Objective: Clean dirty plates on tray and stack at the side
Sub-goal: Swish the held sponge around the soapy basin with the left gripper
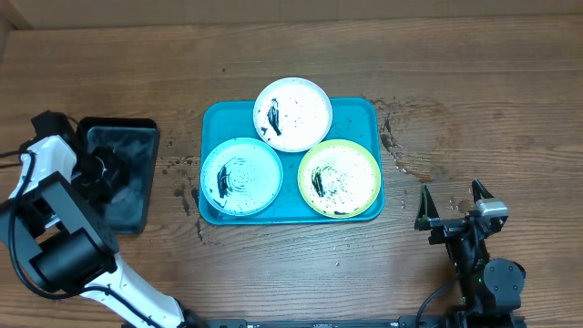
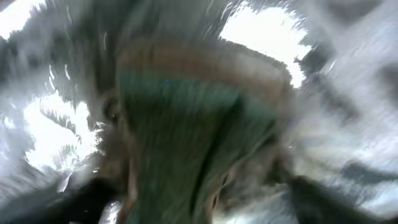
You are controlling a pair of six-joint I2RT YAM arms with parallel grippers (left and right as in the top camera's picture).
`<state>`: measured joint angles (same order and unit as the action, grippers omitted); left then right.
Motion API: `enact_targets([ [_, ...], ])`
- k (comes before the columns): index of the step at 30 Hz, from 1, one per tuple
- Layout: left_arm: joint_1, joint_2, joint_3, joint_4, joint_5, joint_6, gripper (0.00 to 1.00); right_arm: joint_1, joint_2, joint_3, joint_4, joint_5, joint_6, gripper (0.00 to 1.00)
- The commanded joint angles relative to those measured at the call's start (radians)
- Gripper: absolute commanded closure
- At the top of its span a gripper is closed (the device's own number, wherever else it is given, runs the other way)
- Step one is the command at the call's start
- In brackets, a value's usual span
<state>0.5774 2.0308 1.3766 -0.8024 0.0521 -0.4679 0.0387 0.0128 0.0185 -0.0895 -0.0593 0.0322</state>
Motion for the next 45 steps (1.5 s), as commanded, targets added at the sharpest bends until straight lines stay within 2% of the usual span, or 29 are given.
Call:
enact_targets([
  [1,0.005,0.026,-0.014,0.052,-0.074,0.005,0.00,-0.006,-0.010,-0.010,0.008,0.010,-0.003,0.00],
  [10,0.006,0.026,-0.014,0.170,-0.115,0.020,0.02,-0.006,-0.010,-0.010,0.008,0.010,-0.003,0.00],
  [12,0.005,0.026,-0.014,0.175,-0.115,0.020,0.20,-0.006,-0.010,-0.010,0.008,0.010,-0.003,0.00],
  [15,0.005,0.026,-0.014,0.175,-0.115,0.020,0.64,-0.006,-0.010,-0.010,0.008,0.010,-0.003,0.00],
  [16,0.005,0.026,-0.014,0.174,-0.115,0.020,0.83,-0.006,-0.010,-0.010,0.008,0.010,-0.003,0.00],
  [17,0.005,0.026,-0.014,0.172,-0.115,0.020,0.94,-0.006,-0.010,-0.010,0.008,0.010,-0.003,0.00],
  [18,0.005,0.026,-0.014,0.169,-0.114,0.020,0.96,-0.006,-0.010,-0.010,0.008,0.010,-0.003,0.00],
  [21,0.005,0.026,-0.014,0.150,-0.114,0.019,0.93,-0.006,-0.010,-0.010,0.008,0.010,-0.003,0.00],
  [22,0.005,0.026,-0.014,0.139,-0.113,0.019,0.73,-0.006,-0.010,-0.010,0.008,0.010,-0.003,0.00],
  [23,0.005,0.026,-0.014,0.127,-0.110,0.019,0.46,-0.006,-0.010,-0.010,0.008,0.010,-0.003,0.00],
  [24,0.005,0.026,-0.014,0.115,-0.110,0.019,0.13,-0.006,-0.010,-0.010,0.008,0.010,-0.003,0.00],
  [25,0.005,0.026,-0.014,0.098,-0.110,0.019,0.00,-0.006,-0.010,-0.010,0.008,0.010,-0.003,0.00],
  [34,0.005,0.026,-0.014,-0.109,-0.104,0.019,0.00,-0.006,-0.010,-0.010,0.008,0.010,-0.003,0.00],
  [35,0.005,0.026,-0.014,-0.119,-0.104,0.019,0.05,-0.006,-0.010,-0.010,0.008,0.010,-0.003,0.00],
  [37,0.005,0.026,-0.014,-0.134,-0.103,0.019,0.23,-0.006,-0.010,-0.010,0.008,0.010,-0.003,0.00],
  [40,0.005,0.026,-0.014,-0.153,-0.104,0.019,0.60,-0.006,-0.010,-0.010,0.008,0.010,-0.003,0.00],
  [41,0.005,0.026,-0.014,-0.156,-0.104,0.019,0.69,-0.006,-0.010,-0.010,0.008,0.010,-0.003,0.00],
  [45,0.005,0.026,-0.014,-0.158,-0.104,0.019,0.95,-0.006,-0.010,-0.010,0.008,0.010,-0.003,0.00],
])
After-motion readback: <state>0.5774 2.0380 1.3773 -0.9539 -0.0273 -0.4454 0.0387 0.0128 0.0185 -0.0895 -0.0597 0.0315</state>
